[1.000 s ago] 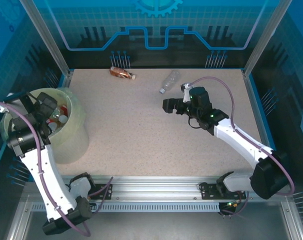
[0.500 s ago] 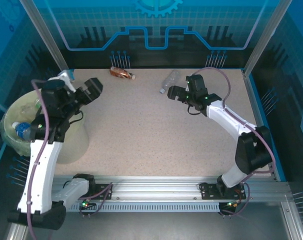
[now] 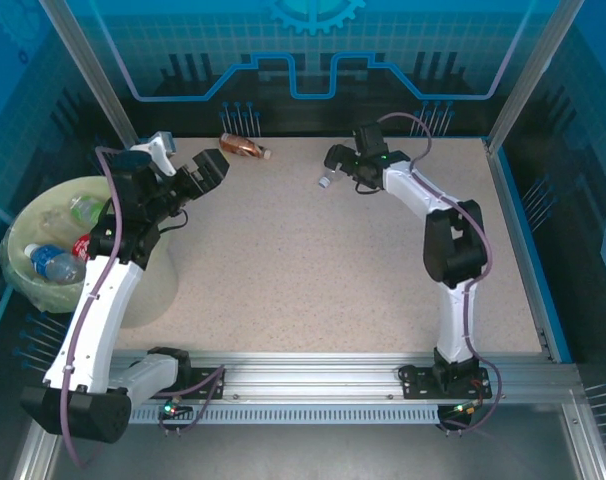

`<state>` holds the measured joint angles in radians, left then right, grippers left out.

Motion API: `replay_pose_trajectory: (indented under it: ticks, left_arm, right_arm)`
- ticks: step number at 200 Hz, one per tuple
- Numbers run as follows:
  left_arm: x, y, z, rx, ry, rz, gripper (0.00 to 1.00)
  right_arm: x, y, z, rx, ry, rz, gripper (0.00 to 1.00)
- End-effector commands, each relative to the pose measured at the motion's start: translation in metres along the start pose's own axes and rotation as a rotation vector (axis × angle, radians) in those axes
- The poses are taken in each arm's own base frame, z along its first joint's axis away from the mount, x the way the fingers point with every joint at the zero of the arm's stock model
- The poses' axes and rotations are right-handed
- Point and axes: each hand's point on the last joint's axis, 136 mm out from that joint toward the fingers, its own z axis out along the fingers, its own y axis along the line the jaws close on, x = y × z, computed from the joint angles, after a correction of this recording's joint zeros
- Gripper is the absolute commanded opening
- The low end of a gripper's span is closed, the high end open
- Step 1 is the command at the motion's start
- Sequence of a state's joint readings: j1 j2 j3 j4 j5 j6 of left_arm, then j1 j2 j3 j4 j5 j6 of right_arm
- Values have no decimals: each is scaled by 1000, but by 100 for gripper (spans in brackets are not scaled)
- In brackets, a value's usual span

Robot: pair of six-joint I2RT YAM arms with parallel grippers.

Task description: Put the plastic bottles in the bin

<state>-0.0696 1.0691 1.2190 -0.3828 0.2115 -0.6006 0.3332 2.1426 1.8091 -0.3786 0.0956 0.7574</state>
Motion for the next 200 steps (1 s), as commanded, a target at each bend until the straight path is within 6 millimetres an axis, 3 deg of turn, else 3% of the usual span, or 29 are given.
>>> replay_pose_trajectory:
  ticks: [1, 15, 19, 85, 119, 141, 168, 200]
  left_arm:
    - [7, 0, 4, 21, 17, 26, 99]
    - [10, 5, 5, 4, 22, 33, 99]
    - [11, 6, 6, -1, 24, 34, 99]
    - [17, 21, 10, -56, 38, 63, 99]
    - [19, 29, 12, -94, 47, 81, 99]
    - [19, 33, 16, -108, 53, 82, 99]
    - [19, 32, 20, -101, 63, 78, 99]
    - [24, 30, 22, -83, 82, 63, 99]
  right_arm:
    - [0, -16, 20, 124, 2, 74, 100]
    - [-6, -28, 26, 236, -25, 137, 100]
    - [0, -34, 38, 258, -9, 136, 100]
    - [-12, -24, 95, 226, -61, 202, 100]
    - [5, -26, 122, 211, 1, 205, 94]
    - [16, -32, 127, 230, 30, 219, 86]
    - [15, -31, 125, 223, 39, 185, 75]
    - [10, -19, 103, 200, 24, 75, 63]
